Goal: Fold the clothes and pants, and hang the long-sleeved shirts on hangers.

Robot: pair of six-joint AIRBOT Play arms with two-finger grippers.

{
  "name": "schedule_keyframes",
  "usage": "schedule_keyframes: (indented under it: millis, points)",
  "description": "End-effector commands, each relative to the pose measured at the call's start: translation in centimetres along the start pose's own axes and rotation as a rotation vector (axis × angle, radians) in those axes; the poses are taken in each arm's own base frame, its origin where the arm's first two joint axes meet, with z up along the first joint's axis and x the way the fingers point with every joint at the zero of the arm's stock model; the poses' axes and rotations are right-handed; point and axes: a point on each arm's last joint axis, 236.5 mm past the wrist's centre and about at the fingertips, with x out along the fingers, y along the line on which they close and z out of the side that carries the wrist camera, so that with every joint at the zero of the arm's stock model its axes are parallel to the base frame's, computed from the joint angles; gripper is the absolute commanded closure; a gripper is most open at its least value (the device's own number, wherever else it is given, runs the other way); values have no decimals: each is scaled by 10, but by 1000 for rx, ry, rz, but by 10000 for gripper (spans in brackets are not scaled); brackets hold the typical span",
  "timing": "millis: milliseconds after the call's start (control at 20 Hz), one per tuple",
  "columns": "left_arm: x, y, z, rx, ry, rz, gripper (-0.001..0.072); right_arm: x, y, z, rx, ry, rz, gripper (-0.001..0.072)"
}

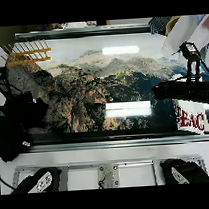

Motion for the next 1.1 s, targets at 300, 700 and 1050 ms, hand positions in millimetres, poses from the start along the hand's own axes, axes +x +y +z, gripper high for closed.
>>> schedule_keyframes:
  millis: [300,700,1050]
  points:
    - [113,29,-48,100,209,80,-6,0,0,0,0,1,1,701]
    - [64,9,5,88,29,68,699,0,0,0,0,0,2,701]
    - [-225,-179,133,219,-649,-382,699,-1,22,9,42,-34,96,701]
